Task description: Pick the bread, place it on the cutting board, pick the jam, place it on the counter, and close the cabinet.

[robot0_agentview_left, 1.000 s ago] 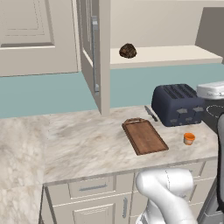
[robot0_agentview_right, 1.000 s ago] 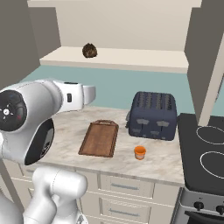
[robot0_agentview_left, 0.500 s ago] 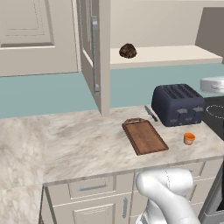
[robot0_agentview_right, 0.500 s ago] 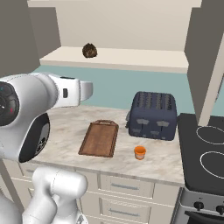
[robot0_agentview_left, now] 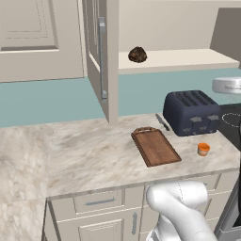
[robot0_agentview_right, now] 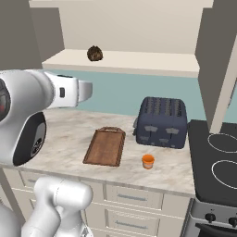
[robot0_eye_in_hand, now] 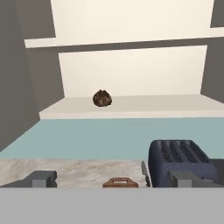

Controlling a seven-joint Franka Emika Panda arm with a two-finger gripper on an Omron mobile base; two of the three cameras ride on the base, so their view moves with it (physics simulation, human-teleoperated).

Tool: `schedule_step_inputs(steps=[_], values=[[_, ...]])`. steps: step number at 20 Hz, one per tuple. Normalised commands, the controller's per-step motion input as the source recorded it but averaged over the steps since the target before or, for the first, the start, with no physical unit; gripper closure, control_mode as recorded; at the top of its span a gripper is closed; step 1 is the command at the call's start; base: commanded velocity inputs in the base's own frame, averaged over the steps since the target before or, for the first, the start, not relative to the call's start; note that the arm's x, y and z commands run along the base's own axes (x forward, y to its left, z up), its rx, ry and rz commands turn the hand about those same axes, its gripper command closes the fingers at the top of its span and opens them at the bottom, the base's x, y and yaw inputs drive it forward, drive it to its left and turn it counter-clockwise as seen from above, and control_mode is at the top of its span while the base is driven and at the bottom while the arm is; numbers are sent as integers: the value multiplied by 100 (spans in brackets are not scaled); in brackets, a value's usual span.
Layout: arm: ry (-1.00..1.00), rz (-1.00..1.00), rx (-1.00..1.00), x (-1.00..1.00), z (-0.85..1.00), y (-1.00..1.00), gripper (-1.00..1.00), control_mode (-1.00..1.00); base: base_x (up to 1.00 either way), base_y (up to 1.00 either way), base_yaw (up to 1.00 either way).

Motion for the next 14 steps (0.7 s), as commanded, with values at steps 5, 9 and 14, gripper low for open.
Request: schedule_step_inputs(steps=[5,9,14], values=[[0,0,0,14,2,14,-100,-100,0,0,0],[3,0,2,7,1,8,-100,-100,0,0,0],[2,0,1,14,0,6,-100,-100,0,0,0]])
